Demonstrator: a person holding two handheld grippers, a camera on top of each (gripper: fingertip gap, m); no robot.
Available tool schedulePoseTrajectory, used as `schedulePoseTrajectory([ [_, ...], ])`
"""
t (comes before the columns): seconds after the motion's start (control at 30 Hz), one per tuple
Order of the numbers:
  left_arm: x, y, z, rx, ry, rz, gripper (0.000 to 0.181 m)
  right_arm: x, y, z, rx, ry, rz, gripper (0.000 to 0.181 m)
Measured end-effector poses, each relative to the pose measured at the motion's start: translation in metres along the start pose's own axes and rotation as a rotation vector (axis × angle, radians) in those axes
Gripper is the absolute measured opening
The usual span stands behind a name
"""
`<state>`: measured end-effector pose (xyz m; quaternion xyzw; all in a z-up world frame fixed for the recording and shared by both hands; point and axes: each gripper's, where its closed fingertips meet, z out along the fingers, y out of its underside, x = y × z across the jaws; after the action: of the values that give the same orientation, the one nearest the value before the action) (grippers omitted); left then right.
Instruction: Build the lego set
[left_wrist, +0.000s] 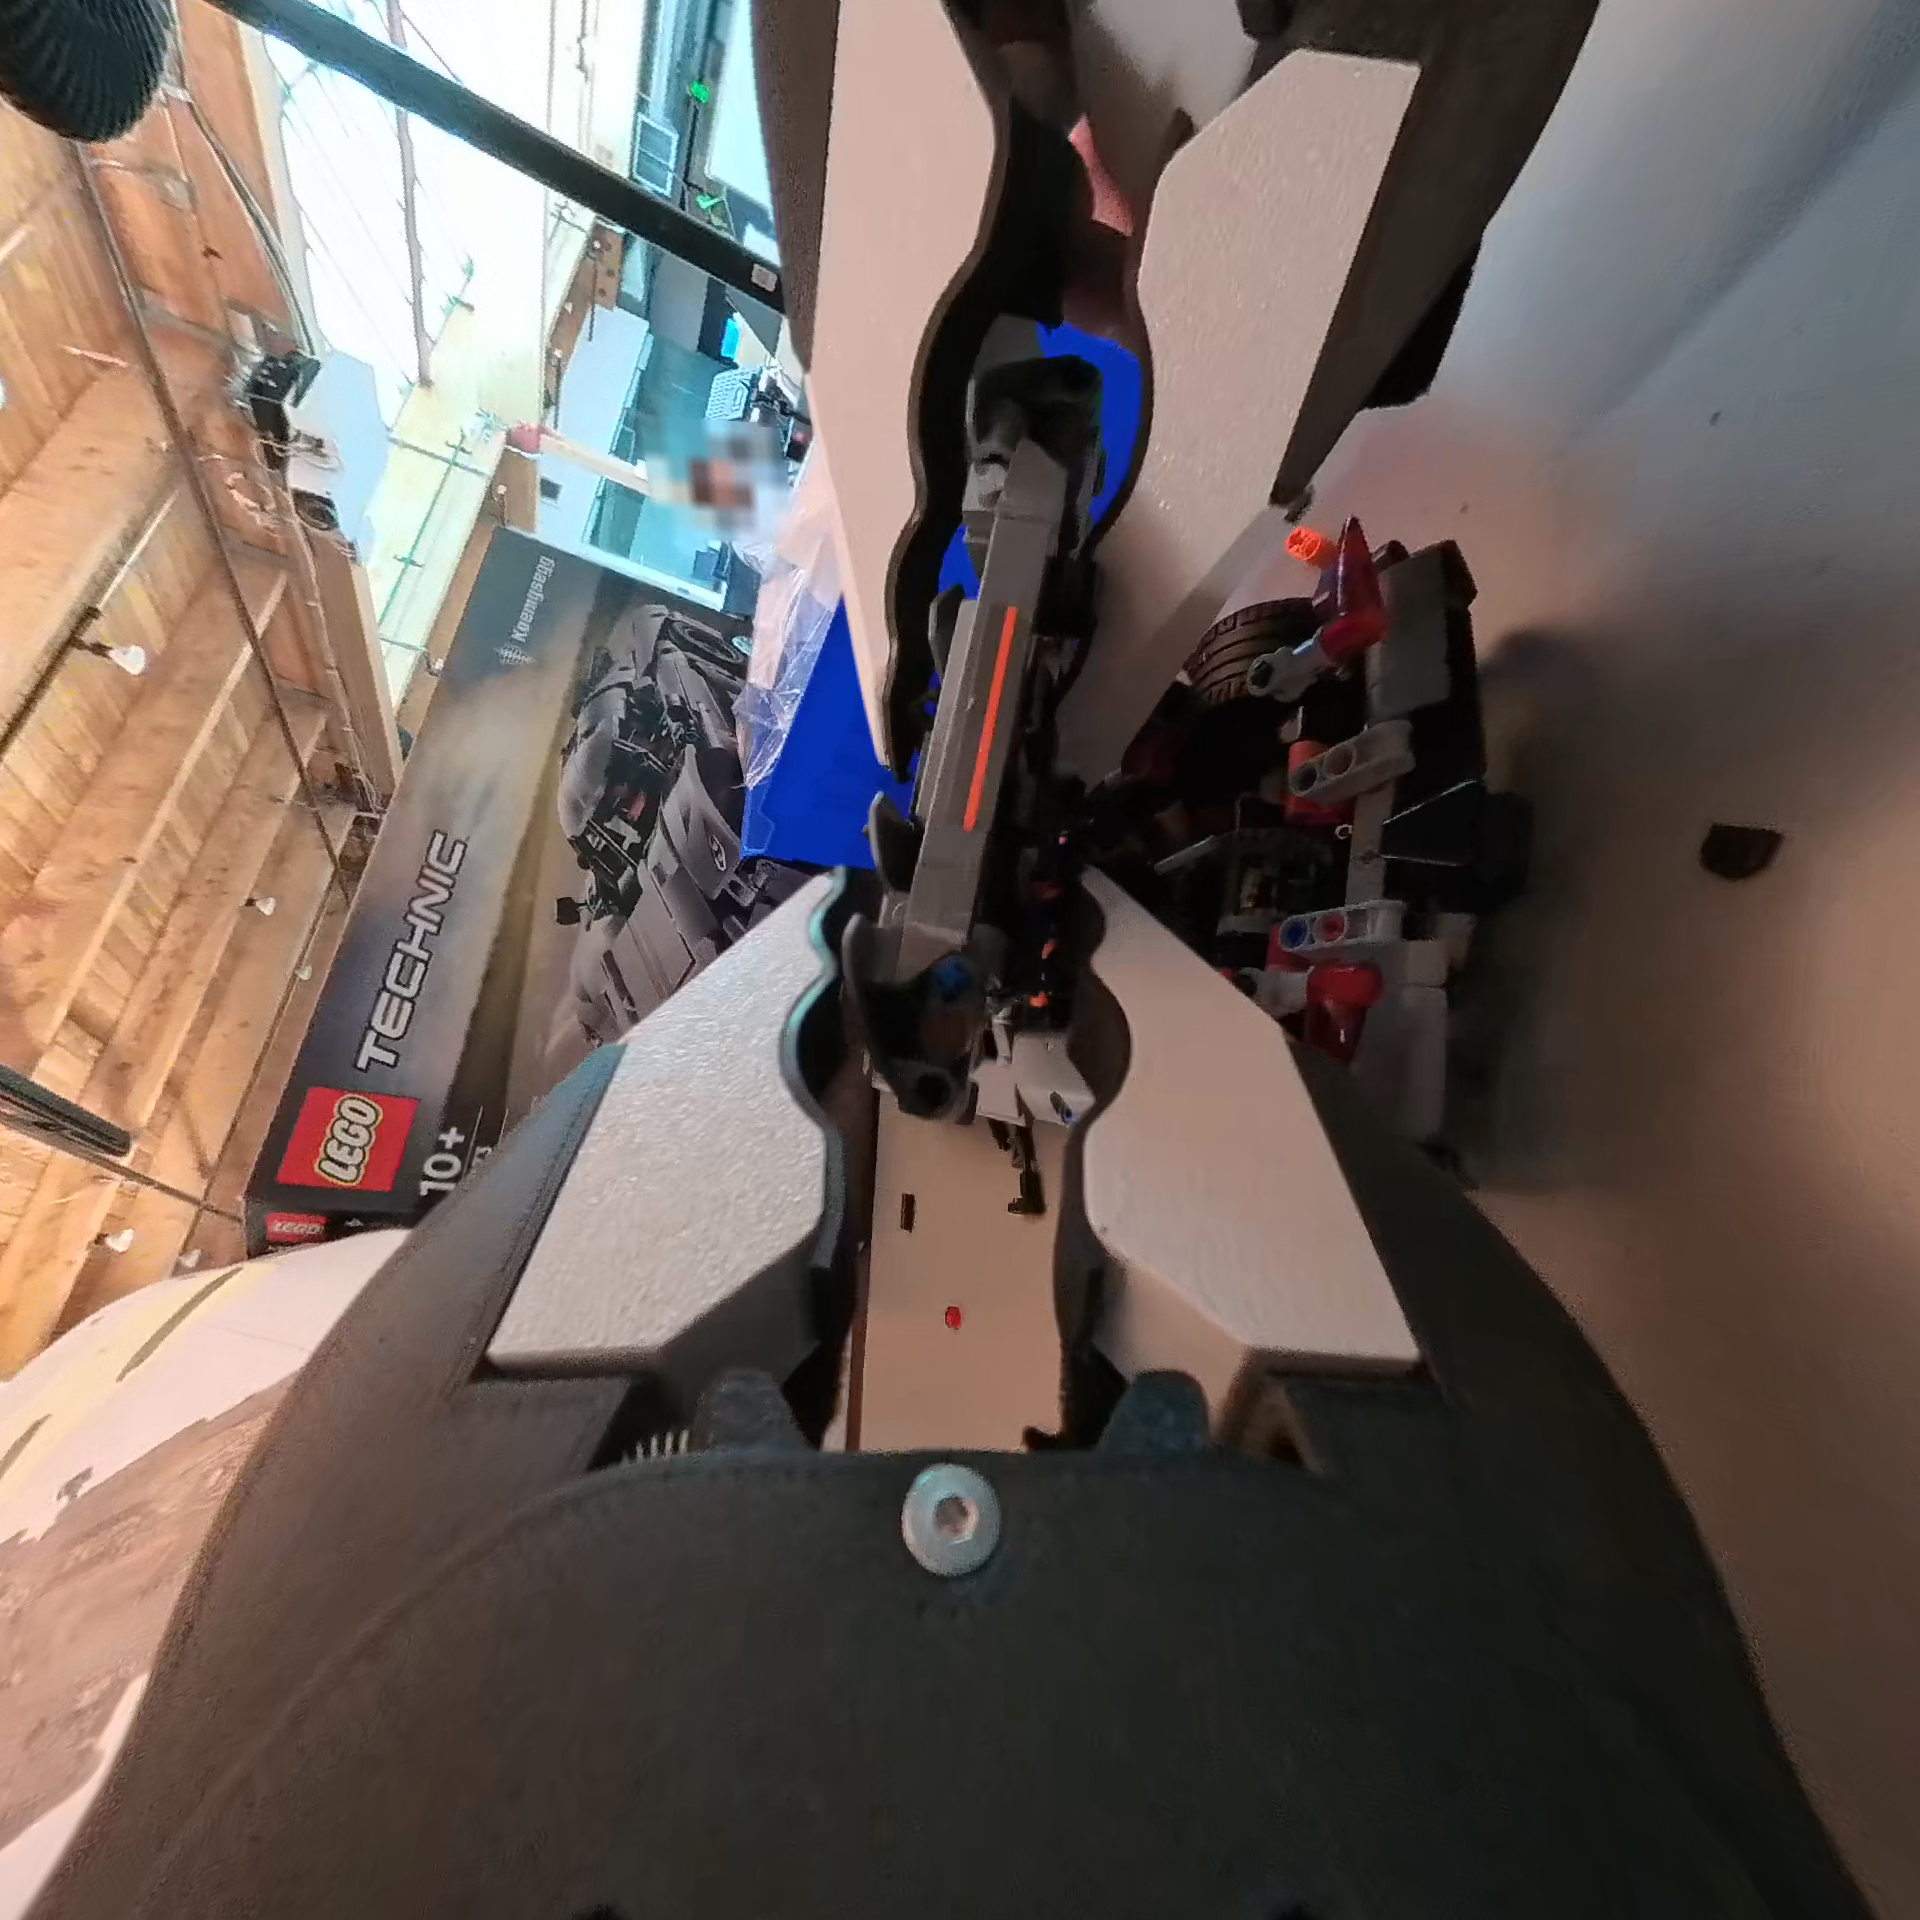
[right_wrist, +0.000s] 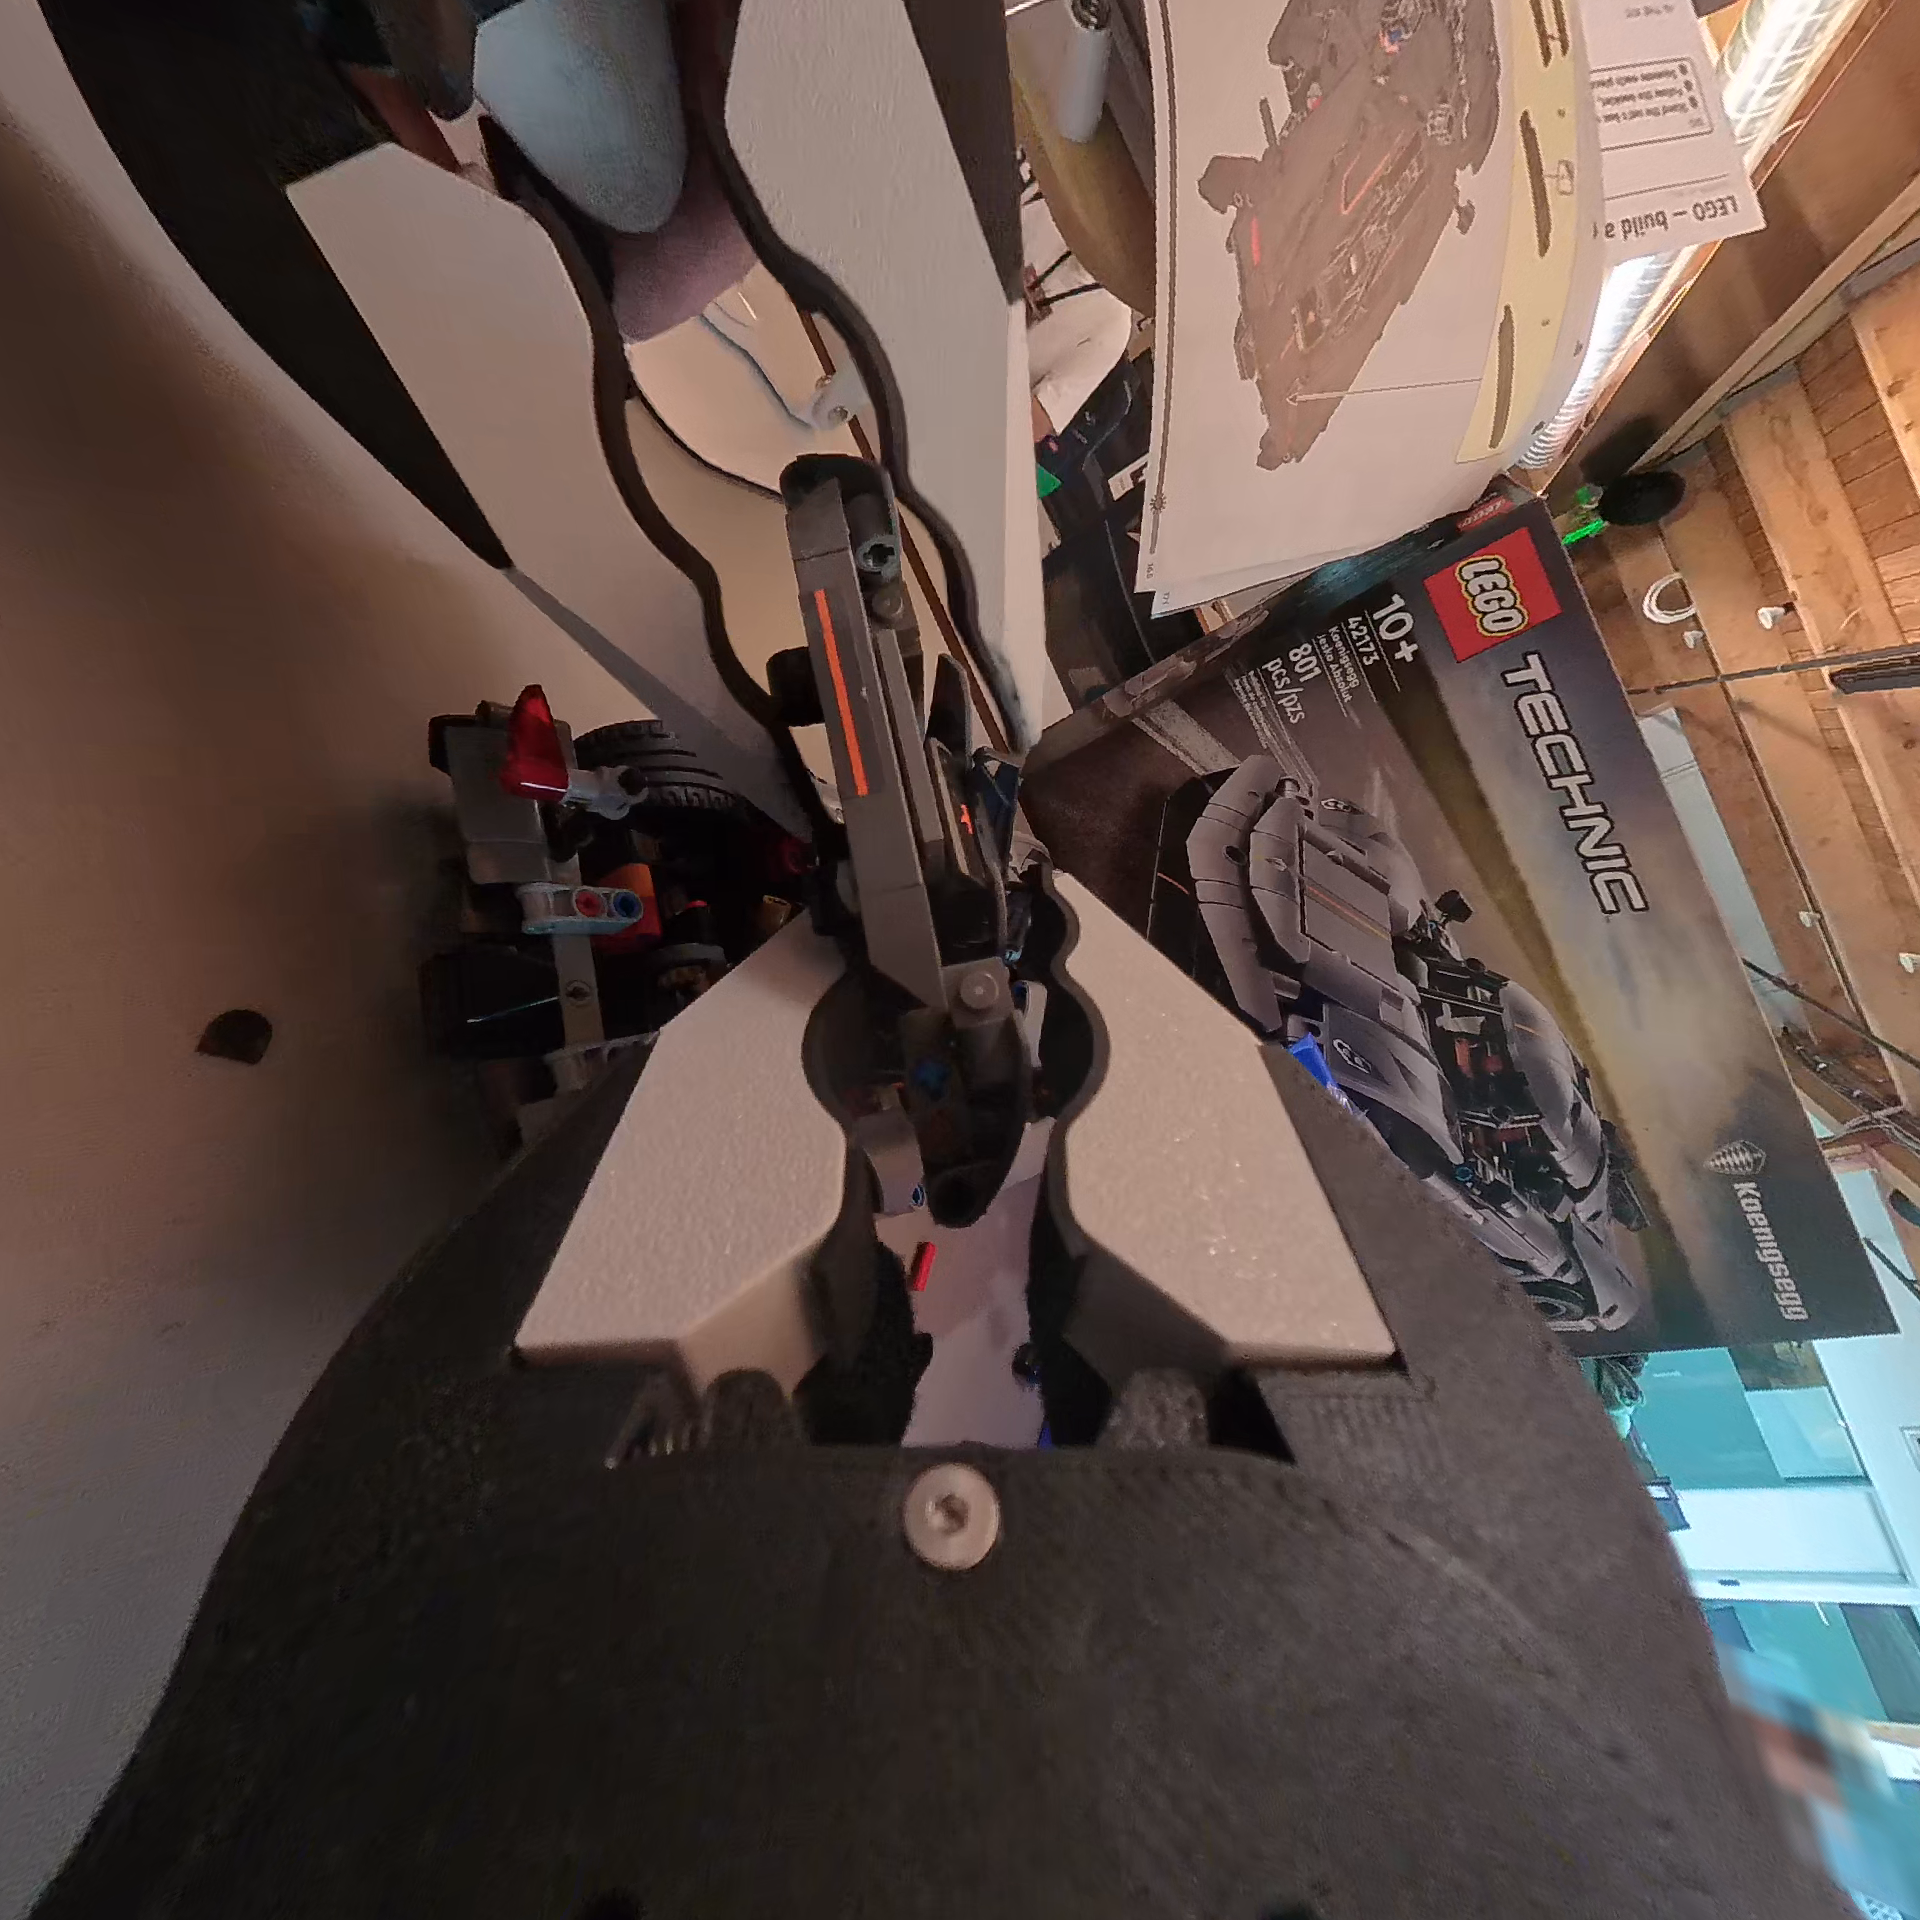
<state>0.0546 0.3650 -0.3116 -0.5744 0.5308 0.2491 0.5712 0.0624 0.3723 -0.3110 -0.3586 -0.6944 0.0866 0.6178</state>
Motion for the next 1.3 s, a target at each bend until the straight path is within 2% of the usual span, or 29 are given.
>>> schedulePoseTrajectory([
  [0.07,-0.001,-0.004,0.002,0.023,0.003,-0.009,0.027,0.0,0.0,0.0,0.005,0.0,0.004,0.027],
  [0.2,0.0,-0.005,0.005,0.037,0.025,-0.019,0.025,0.001,0.001,0.0,0.006,-0.004,0.018,0.027],
  [0.47,0.0,-0.004,0.008,0.041,0.043,-0.019,0.025,0.002,0.002,0.0,0.01,-0.015,0.051,0.027],
  [1.0,-0.002,0.001,0.012,0.024,-0.01,0.031,0.027,0.003,0.002,0.001,0.01,-0.021,0.073,0.027],
  [1.13,-0.005,-0.002,0.013,0.024,-0.002,0.013,0.036,0.001,0.001,0.001,0.008,-0.02,0.057,0.028],
  [1.3,-0.002,-0.003,0.013,0.014,0.004,0.071,0.029,0.001,0.001,0.0,0.006,-0.022,0.057,0.027],
])
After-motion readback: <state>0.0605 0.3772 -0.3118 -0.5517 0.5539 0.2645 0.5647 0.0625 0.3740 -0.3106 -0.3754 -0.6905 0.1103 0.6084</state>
